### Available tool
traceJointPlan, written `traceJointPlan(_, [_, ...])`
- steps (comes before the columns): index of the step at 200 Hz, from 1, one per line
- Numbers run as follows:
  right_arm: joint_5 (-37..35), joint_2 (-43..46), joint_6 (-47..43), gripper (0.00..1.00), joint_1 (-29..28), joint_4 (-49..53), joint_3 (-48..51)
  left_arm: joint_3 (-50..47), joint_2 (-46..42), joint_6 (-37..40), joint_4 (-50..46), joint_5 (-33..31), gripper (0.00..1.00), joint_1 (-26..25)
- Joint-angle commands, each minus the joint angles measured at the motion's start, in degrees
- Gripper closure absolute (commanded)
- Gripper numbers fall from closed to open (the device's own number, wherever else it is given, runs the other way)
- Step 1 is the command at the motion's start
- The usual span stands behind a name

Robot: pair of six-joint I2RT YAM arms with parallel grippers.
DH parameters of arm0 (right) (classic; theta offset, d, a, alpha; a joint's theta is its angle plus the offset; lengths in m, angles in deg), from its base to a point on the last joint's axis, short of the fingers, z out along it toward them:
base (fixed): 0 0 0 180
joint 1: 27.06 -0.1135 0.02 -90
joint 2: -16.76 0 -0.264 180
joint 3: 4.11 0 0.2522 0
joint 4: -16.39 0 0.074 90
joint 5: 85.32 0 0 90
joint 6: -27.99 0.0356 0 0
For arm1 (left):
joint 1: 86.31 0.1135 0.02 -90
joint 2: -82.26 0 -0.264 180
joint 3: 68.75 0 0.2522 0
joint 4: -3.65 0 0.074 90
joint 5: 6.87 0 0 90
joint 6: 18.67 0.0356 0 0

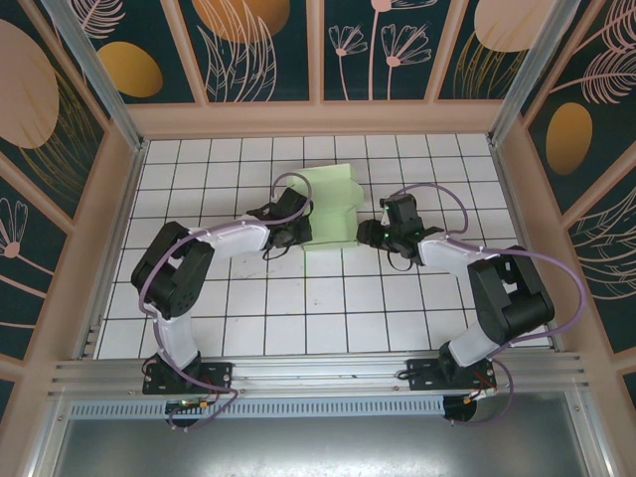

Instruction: Fold the paper box

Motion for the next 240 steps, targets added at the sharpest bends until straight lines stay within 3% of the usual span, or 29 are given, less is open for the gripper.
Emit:
traceJointPlan(1, [-0.2,0.1,-0.3,0.56,-0.5,-0.6,0.9,1.9,1.7,3.2,-11.7,-9.2,0.99,-0.3])
traceJointPlan(38, [0.2,-0.5,-0.4,0.56,-0.5,-1.0,0.7,3.3,1.7,4.7,-16.4,-13.5,1.00,-0.4])
traceJointPlan(67, [0.3,-0.9,-0.4,0.56,-0.5,-1.0,0.5,4.4,3.4,5.0,-16.5,-13.8,0.86,-0.4])
traceJointPlan(125, [-0.5,-0.8,-0.9,0.56,-0.6,-0.2,0.4,5.1,5.8,5.0,-15.8,-13.2,0.86,-0.4])
traceJointPlan(156, [-0.1,-0.9,-0.8,0.56,-0.5,-0.3,0.3,5.0,7.0,5.0,-15.0,-13.0,0.79,-0.4])
traceJointPlan(174, [-0.4,-0.8,-0.9,0.56,-0.5,0.0,0.3,5.1,7.6,4.9,-14.7,-12.9,0.82,-0.4])
traceJointPlan(195, [-0.6,-0.6,-1.1,0.56,-0.5,0.1,0.4,5.2,7.8,4.9,-14.9,-13.2,1.00,-0.4])
traceJointPlan(240, [0.0,-0.8,-0.6,0.56,-0.6,-0.4,0.4,5.0,6.9,5.0,-16.1,-14.7,1.00,-0.4])
